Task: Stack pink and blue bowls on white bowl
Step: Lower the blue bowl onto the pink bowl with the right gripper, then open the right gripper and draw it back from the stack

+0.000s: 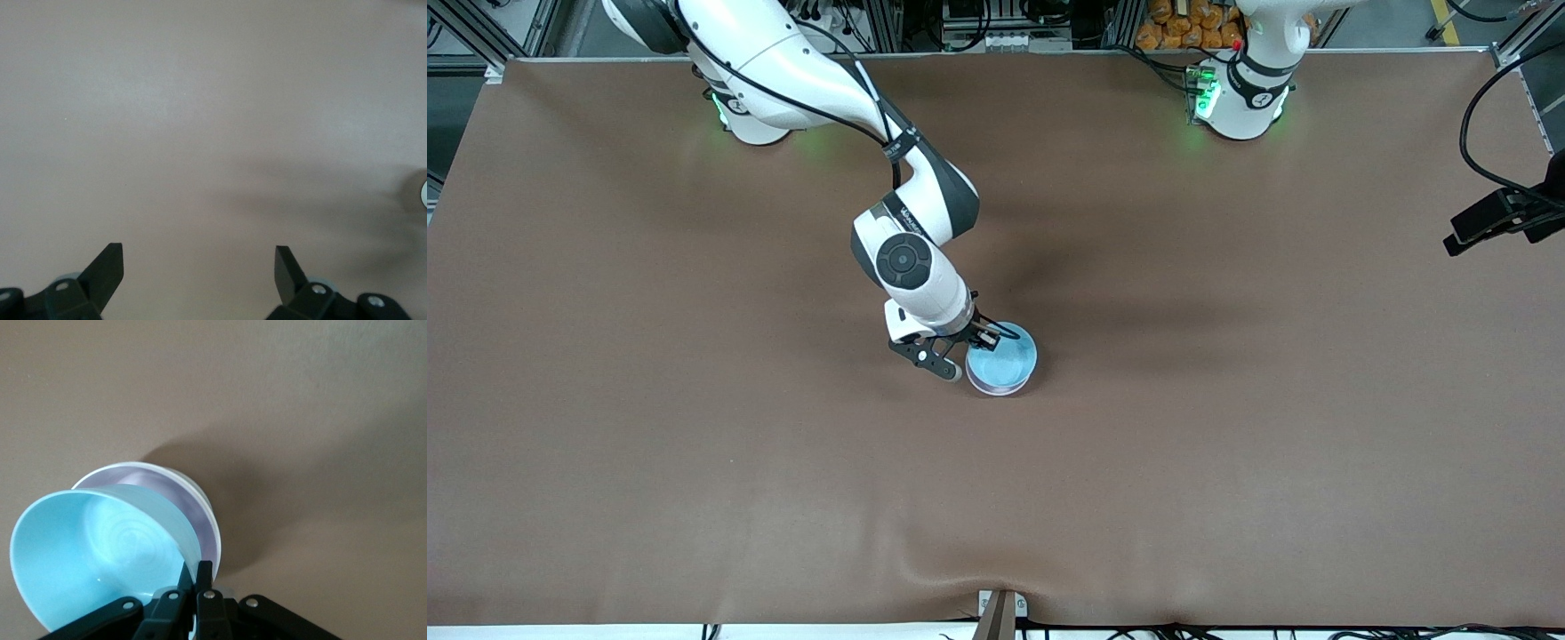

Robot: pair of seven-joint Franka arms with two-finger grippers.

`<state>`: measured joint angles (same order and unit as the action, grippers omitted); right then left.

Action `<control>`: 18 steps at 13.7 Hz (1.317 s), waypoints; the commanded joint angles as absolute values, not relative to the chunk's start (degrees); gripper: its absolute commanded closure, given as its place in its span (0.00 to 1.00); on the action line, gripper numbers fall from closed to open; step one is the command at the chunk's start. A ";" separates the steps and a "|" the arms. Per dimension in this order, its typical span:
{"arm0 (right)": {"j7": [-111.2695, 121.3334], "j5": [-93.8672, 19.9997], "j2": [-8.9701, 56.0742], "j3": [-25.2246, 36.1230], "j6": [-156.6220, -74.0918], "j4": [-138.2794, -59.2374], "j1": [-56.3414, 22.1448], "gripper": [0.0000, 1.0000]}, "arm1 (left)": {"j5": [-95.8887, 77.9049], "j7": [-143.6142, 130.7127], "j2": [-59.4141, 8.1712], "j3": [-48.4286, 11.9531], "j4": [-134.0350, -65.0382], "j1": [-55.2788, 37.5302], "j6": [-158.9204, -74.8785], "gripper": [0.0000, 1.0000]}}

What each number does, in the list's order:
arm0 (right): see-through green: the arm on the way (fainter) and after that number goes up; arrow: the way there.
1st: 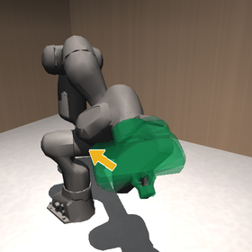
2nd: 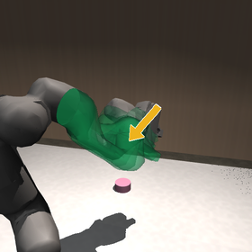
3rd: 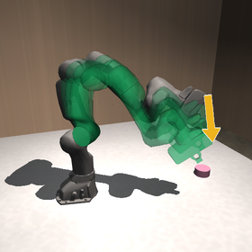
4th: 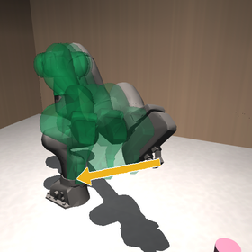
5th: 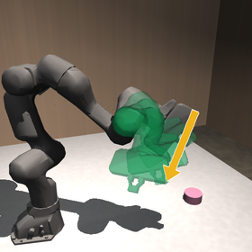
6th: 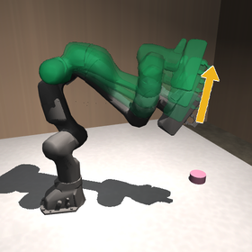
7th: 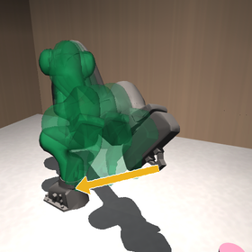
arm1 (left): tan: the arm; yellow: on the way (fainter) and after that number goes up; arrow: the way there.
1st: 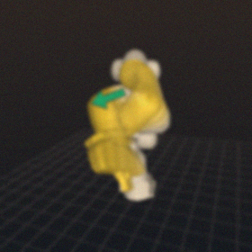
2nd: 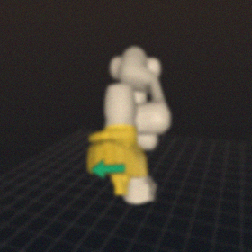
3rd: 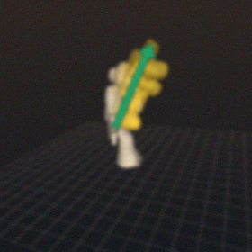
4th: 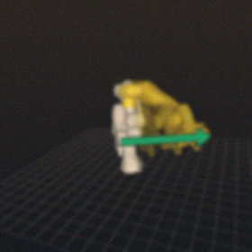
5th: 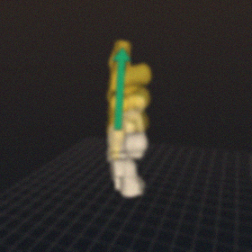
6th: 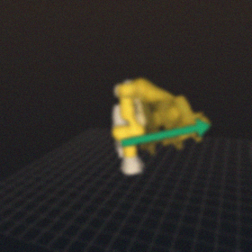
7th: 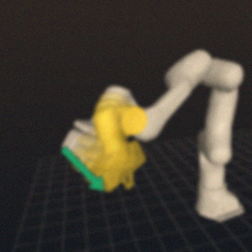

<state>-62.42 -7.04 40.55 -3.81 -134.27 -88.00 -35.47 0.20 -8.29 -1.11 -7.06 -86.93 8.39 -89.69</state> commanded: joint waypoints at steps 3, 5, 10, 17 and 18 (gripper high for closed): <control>-65.13 -4.31 38.59 -2.64 -133.69 -86.41 -35.25 0.00 | -0.70 -8.52 -0.09 -7.29 -87.28 8.96 -89.21 0.00; -63.56 -4.04 36.48 -2.46 -132.28 -85.87 -33.32 0.00 | -0.70 -8.53 0.09 -7.21 -87.28 9.05 -89.21 0.00; -46.97 -3.87 28.40 -2.46 -116.49 -86.31 -25.77 0.00 | -0.70 -8.52 0.18 -7.29 -87.28 9.40 -89.12 0.00; -29.83 -4.04 17.86 -2.99 -107.84 -92.62 -12.68 0.00 | -0.09 -7.82 0.00 -7.29 -86.84 9.32 -89.12 0.00; -27.18 -4.13 16.10 -3.77 -107.49 -94.12 -9.96 0.00 | 0.00 -7.74 0.09 -7.29 -86.84 9.32 -89.12 0.00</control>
